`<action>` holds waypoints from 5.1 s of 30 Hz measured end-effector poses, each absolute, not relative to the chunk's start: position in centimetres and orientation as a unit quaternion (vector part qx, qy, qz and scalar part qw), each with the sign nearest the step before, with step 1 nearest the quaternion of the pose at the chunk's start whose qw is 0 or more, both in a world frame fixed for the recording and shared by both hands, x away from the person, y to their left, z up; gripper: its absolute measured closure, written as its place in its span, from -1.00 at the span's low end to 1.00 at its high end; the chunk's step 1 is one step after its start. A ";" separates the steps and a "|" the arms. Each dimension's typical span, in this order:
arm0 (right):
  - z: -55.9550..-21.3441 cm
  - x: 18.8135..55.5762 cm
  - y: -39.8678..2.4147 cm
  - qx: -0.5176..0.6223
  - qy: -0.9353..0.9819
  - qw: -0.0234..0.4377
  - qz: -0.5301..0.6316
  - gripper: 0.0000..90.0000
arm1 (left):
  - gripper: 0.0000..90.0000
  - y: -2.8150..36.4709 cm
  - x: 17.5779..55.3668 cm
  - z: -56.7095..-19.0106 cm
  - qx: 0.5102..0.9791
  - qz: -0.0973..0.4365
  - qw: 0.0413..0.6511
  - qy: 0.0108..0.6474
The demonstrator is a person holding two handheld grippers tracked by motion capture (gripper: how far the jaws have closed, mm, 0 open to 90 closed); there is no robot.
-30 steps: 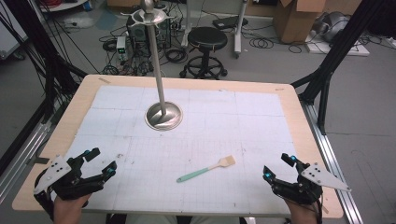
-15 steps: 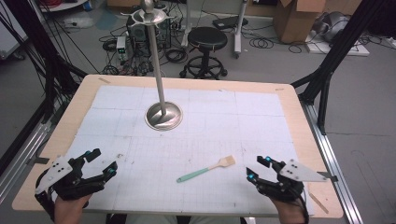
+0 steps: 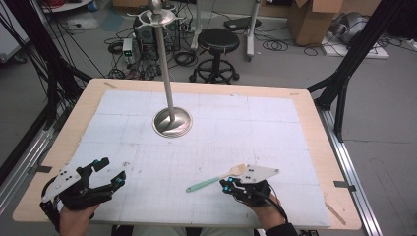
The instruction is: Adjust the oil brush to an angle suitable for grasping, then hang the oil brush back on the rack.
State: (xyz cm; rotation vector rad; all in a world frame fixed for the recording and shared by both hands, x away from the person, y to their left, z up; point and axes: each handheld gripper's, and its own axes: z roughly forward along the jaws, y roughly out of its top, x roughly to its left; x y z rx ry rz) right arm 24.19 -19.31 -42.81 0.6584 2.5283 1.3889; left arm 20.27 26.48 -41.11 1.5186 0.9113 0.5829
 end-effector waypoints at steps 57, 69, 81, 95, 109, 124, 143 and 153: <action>-44.2 30.7 -20.5 0.404 0.830 0.156 0.351 0.99 | -0.49 27.2 20.5 -41.2 0.641 0.236 0.606 0.408; -43.8 27.7 -26.3 0.423 0.825 0.148 0.343 0.99 | -0.49 27.2 20.4 -41.3 0.642 0.237 0.603 0.409; -43.7 25.7 -28.1 0.421 0.830 0.149 0.335 0.99 | -0.49 27.1 20.5 -41.3 0.644 0.237 0.601 0.409; -40.2 23.2 -30.1 0.425 0.767 0.202 0.436 0.28 | -0.49 26.9 20.5 -41.3 0.645 0.230 0.608 0.402; -37.9 17.8 -33.6 0.403 0.674 0.291 0.546 -0.63 | -0.61 26.0 20.3 -40.5 0.642 0.215 0.636 0.370; -37.8 16.7 -33.8 0.397 0.681 0.314 0.529 -0.63 | -0.60 25.6 20.8 -40.8 0.655 0.208 0.631 0.360; -38.1 16.7 -33.3 0.400 0.687 0.305 0.525 -0.63 | -0.59 25.5 21.0 -40.9 0.650 0.206 0.634 0.365; -38.5 18.4 -31.8 0.386 0.711 0.284 0.515 -0.61 | -0.59 25.6 20.9 -41.1 0.654 0.205 0.629 0.366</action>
